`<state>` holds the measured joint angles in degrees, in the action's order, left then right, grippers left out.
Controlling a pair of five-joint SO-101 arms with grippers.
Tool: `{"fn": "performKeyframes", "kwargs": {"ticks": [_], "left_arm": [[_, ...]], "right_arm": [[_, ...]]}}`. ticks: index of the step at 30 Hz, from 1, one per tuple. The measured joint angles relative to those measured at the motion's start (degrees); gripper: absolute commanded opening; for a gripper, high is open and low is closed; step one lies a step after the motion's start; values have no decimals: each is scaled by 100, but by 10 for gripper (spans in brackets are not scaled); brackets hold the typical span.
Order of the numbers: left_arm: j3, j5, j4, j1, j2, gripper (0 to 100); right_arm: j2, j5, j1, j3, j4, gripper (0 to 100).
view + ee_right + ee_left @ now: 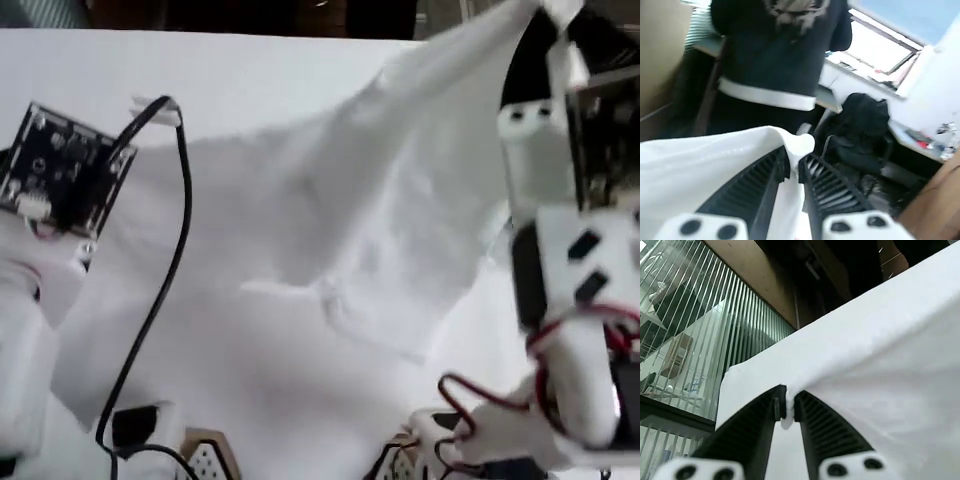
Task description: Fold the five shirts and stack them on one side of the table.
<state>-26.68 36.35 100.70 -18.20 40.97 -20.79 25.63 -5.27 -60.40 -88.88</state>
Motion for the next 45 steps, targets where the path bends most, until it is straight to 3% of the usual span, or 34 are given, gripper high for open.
{"fn": "performKeyframes", "kwargs": {"ticks": [8,12,25,32,45], "left_arm": [[-18,-18,79,-229,44,27],[193,-18,79,-554,193,27],[1662,369,79,-615,1978,27],[1670,378,79,-615,2031,27],[2215,378,-158,-615,1793,27]], "right_arm": [[-501,-290,-695,0,-967,18],[-659,-290,-695,0,-1064,18],[-1679,-273,-554,123,-1116,18],[-2286,229,-193,853,-1125,18],[-2365,18,-202,2576,-695,18]]}}
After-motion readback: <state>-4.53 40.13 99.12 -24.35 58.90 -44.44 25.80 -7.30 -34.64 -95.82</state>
